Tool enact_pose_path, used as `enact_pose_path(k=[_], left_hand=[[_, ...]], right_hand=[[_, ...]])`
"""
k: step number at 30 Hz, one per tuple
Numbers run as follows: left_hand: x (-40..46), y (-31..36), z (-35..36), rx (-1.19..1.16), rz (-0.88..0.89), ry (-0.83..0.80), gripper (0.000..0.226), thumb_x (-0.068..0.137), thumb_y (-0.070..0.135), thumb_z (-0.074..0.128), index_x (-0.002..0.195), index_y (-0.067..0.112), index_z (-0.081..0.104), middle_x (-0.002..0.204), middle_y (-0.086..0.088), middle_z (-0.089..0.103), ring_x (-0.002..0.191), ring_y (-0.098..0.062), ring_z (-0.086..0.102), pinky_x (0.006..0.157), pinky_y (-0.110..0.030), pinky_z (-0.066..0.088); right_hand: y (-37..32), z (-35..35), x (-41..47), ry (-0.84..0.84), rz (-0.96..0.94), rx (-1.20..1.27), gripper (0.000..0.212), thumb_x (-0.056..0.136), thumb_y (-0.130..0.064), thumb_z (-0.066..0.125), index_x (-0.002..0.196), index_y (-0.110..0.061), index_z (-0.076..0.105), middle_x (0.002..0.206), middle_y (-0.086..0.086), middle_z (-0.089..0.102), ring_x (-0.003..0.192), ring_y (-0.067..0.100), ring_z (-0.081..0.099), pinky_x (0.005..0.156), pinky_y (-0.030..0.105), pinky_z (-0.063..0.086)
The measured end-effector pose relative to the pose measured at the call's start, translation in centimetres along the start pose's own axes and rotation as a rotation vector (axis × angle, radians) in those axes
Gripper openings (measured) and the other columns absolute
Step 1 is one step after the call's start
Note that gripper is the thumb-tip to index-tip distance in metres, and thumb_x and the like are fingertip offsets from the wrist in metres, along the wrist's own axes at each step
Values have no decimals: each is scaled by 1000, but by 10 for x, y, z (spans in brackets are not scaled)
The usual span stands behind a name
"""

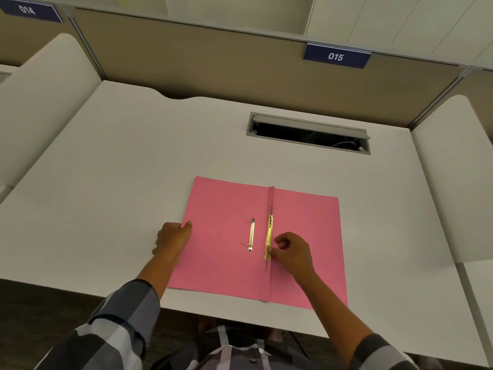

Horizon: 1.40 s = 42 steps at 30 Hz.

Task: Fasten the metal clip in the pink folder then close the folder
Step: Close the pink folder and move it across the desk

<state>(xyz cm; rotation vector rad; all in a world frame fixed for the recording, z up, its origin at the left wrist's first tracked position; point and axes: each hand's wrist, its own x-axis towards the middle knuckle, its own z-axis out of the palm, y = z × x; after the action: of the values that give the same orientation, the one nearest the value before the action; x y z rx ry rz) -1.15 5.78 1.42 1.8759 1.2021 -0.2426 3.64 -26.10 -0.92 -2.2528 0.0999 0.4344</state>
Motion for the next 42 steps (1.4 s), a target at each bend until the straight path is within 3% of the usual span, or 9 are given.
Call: enact_pose_path(k=[5, 10, 14, 18, 22, 25, 32, 38, 42], left_hand=[[-14, 15, -23, -101, 106, 23, 39, 103, 33, 56, 83, 1, 66, 83, -14, 63, 81, -31, 56, 83, -42, 47], [-64, 56, -49, -267, 278, -193, 21, 102, 31, 67, 92, 17, 80, 88, 3, 78, 77, -14, 69, 71, -28, 52], [-106, 84, -47, -282, 375, -327, 18, 100, 32, 71, 115, 27, 78, 109, 6, 80, 100, -16, 74, 85, -33, 60], [-143, 105, -25, -288, 448, -419, 18, 96, 37, 75, 114, 39, 74, 111, 16, 78, 101, -7, 73, 81, -25, 55], [-167, 117, 8, -233, 520, -495, 34, 97, 48, 70, 130, 39, 68, 122, 17, 74, 110, -9, 70, 91, -30, 58], [-174, 118, 28, -207, 527, -541, 31, 98, 52, 66, 128, 43, 69, 121, 21, 74, 112, -6, 70, 91, -25, 56], [-165, 100, 61, -124, 430, -539, 25, 97, 55, 67, 119, 45, 70, 118, 16, 75, 113, -7, 70, 95, -29, 58], [-147, 78, 83, -50, 291, -464, 38, 101, 47, 65, 134, 28, 64, 130, 8, 66, 123, -20, 63, 109, -46, 54], [-134, 61, 96, -47, 195, -413, 45, 105, 37, 61, 146, 17, 56, 143, -3, 60, 135, -28, 58, 115, -49, 50]], right_hand=[[0, 0, 1, -11, 19, 24, 33, 73, -22, 95, 97, -13, 75, 93, 3, 74, 89, 24, 70, 83, 36, 62], [2, -2, 0, -23, 37, 93, 29, 72, -19, 96, 94, -14, 77, 91, 3, 75, 82, 18, 68, 82, 33, 60], [8, -14, -7, -14, 46, 222, 14, 84, -22, 87, 94, -17, 78, 88, 2, 78, 86, 25, 73, 82, 38, 64], [19, -38, -18, -13, 152, 375, 7, 92, -26, 79, 98, -22, 79, 91, 6, 79, 89, 33, 77, 78, 47, 68], [29, -67, -31, -10, 184, 531, 12, 92, -35, 79, 99, -25, 81, 95, 3, 82, 86, 25, 78, 69, 34, 64], [35, -88, -37, -55, 175, 664, 26, 96, -45, 71, 105, -23, 82, 106, 6, 82, 93, 26, 79, 79, 37, 64], [59, -135, -39, -138, 184, 908, 62, 104, -59, 47, 120, -7, 75, 122, 20, 76, 110, 44, 73, 100, 56, 58], [84, -157, -41, -139, 236, 922, 70, 103, -67, 41, 122, -9, 75, 122, 19, 76, 111, 41, 74, 94, 51, 58], [97, -160, -45, -25, 290, 694, 58, 103, -68, 37, 111, -30, 80, 112, -1, 82, 104, 23, 78, 88, 42, 59]])
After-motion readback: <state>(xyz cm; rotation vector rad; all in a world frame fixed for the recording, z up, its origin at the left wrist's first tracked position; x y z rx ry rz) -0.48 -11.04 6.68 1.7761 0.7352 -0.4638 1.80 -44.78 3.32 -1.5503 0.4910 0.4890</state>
